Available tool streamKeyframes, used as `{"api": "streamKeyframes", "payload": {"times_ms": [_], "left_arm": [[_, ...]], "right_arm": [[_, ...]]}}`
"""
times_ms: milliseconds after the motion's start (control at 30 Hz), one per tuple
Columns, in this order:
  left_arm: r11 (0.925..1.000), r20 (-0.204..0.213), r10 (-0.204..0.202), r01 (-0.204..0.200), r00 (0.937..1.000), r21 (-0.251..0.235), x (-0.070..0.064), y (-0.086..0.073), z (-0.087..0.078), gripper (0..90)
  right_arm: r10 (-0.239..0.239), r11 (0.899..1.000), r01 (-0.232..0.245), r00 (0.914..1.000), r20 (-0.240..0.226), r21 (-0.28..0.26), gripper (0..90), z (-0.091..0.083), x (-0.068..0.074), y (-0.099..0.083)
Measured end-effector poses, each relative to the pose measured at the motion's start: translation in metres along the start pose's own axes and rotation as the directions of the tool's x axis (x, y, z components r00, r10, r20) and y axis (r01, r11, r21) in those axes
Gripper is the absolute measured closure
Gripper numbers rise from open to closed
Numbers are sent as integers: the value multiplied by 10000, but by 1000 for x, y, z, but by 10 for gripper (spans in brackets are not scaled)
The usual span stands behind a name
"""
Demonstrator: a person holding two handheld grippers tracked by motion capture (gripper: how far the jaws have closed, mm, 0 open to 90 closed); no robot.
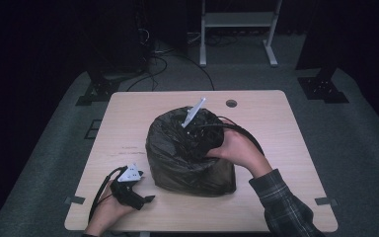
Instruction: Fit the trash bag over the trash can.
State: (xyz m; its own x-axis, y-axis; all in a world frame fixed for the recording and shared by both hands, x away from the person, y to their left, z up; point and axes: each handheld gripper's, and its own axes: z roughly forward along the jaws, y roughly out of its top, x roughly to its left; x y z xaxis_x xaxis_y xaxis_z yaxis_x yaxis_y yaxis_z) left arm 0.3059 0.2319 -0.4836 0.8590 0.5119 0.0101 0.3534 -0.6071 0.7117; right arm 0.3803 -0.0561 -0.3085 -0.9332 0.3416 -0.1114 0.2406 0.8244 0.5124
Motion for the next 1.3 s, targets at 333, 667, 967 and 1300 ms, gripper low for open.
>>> {"api": "streamKeyframes", "payload": {"times_ms": [333, 667, 967, 1300], "left_arm": [[10000, 8, 2, -2, 10000, 3, 0, 0, 0, 0], [10000, 15, 9, -9, 10000, 5, 0, 0, 0, 0], [10000, 18, 12, -12, 10000, -6, 0, 0, 0, 0], [10000, 27, 11, -11, 10000, -6, 0, 0, 0, 0]], "right_arm": [[86, 9821, -172, 9989, -464, -1877, 25, -19, 3, 39], [441, 9880, -539, 9966, -702, -1447, 21, 20, 1, 67], [625, 9977, -646, 9937, -926, -208, 16, 53, 3, 67], [742, 9965, -770, 9941, -796, -319, 15, 46, 1, 65]]}}
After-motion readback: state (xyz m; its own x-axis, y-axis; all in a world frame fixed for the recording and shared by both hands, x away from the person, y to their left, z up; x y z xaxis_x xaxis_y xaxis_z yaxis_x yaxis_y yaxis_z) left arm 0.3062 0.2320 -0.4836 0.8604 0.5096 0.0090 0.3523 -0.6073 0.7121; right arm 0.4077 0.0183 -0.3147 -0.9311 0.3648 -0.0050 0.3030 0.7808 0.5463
